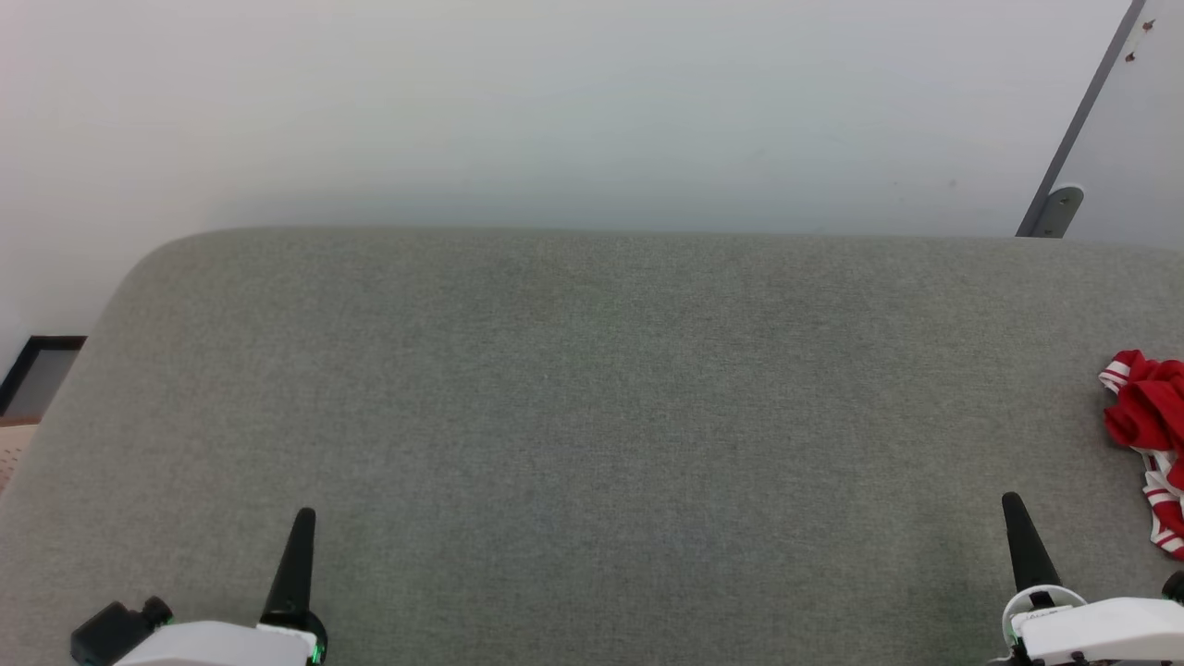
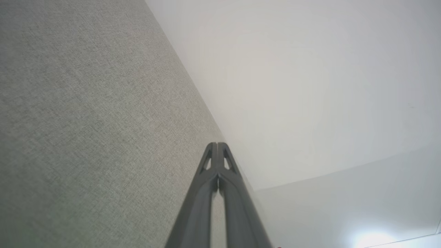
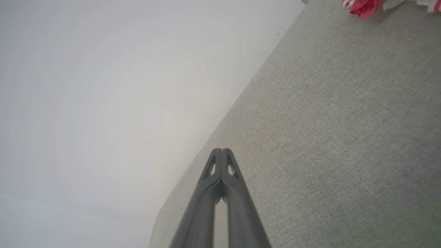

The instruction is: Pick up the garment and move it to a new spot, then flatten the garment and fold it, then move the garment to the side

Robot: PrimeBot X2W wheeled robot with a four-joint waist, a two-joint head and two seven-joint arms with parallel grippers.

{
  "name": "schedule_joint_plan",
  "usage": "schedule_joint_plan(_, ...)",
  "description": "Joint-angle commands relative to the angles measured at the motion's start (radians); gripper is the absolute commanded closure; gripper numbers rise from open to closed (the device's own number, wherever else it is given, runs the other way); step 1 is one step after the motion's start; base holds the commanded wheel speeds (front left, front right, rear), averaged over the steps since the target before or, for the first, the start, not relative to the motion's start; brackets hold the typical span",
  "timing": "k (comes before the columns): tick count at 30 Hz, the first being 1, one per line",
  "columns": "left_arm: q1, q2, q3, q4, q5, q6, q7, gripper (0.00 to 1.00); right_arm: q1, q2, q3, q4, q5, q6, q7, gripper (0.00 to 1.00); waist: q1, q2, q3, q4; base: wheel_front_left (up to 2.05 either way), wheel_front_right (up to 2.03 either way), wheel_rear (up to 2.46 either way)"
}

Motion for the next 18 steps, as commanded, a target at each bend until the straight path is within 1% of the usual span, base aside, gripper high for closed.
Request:
schedule_joint_plan(1,-0.023,0.0,0.007,-0.004,-0.022,-0.003,0.008,1.0,-0.027,-0.002,-0.004,-0.007,0.035,-0.001,0.006,1.0,0.0,0.0,0.0,0.0,0.0,0.0,0.0)
schedule_joint_plan(18,-0.054,-0.031,0.021,0.008,-0.143,-0.004,0.051,1.0,-0.045,-0.002,-0.007,-0.003,0.214,-0.001,0.047,1.0,0.0,0.0,0.006,-0.003,0.0,0.0,0.0)
